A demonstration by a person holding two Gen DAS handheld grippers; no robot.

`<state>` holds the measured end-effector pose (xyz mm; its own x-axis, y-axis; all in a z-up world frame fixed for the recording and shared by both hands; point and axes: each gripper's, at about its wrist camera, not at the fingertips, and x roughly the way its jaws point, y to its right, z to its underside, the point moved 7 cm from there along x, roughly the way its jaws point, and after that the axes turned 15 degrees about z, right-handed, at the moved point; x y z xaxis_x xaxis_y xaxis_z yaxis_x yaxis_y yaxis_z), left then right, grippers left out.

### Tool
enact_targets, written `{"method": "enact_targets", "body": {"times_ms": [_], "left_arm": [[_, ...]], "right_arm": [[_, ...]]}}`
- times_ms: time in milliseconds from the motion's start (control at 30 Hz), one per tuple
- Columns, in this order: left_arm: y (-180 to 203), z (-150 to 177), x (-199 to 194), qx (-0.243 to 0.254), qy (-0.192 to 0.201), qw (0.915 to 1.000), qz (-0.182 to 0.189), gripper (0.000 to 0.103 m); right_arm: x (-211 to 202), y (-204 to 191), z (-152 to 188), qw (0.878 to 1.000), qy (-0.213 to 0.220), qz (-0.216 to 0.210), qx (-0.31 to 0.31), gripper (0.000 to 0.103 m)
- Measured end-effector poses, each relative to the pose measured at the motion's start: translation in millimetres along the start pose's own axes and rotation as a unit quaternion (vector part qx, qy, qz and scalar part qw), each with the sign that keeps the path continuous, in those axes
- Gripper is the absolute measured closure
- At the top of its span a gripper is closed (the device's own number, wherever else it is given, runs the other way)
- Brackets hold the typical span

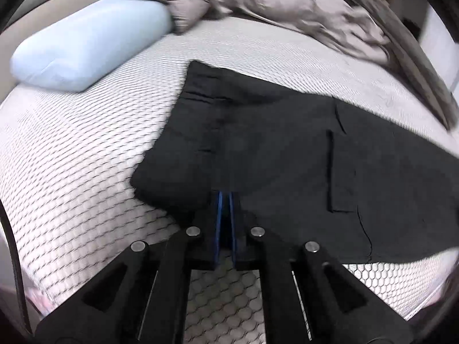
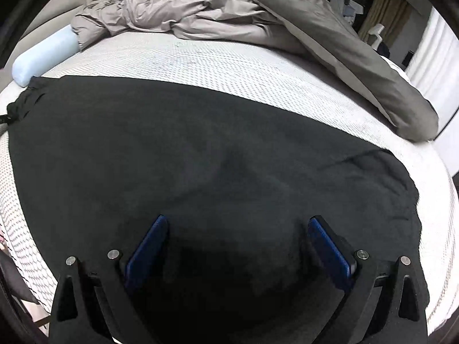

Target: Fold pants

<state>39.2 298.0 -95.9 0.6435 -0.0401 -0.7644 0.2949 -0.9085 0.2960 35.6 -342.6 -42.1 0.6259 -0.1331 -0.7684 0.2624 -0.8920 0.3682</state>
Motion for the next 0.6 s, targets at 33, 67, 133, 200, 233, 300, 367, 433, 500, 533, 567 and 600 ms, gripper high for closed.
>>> {"method": "enact_targets", "body": {"times_ms": [33,67,133,200,233,300,367,433,500,533,567,600], "left_arm": [[3,-2,-5,-0.004,0.004,1.0000,0.001,0.099],[11,-2,-8,0.002,0.005,1.0000,0.002,0.099],[45,-3,-13,0.031,0.016,0.9992,0.020,0.099],[85,1,-11,0.047,0.021,0.9974,0.050,0.090],[116,6,-4,0.058,0.017,0.9959,0.068,0.074],[176,23,9,0.089,0.018,0.9899,0.109,0.044],[226,37,25,0.126,0.013,0.9807,0.149,0.031],[281,66,38,0.169,-0.013,0.9677,0.187,0.028],[308,85,54,0.194,-0.038,0.9609,0.194,0.026],[314,93,64,0.207,-0.051,0.9608,0.177,0.025],[317,97,69,0.213,-0.056,0.9618,0.162,0.022],[321,101,68,0.217,-0.055,0.9613,0.160,0.020]], "right_arm": [[0,3,2,1.000,-0.001,0.002,0.004,0.003],[0,7,4,1.000,-0.002,0.001,0.011,0.003],[-6,9,5,1.000,0.002,-0.009,0.020,0.003],[-17,2,5,0.999,0.013,-0.025,0.027,0.003],[-20,-1,4,0.999,0.017,-0.032,0.028,0.003],[-28,-15,2,0.998,0.024,-0.056,0.023,0.003],[-32,-32,4,0.997,0.026,-0.073,0.004,0.003],[-27,-46,11,0.997,0.017,-0.072,-0.021,0.003],[-22,-50,19,0.997,0.011,-0.066,-0.040,0.003],[-21,-47,24,0.997,0.011,-0.067,-0.043,0.003],[-20,-40,29,0.997,0.009,-0.066,-0.043,0.003],[-19,-28,34,0.997,0.007,-0.059,-0.041,0.003]]}}
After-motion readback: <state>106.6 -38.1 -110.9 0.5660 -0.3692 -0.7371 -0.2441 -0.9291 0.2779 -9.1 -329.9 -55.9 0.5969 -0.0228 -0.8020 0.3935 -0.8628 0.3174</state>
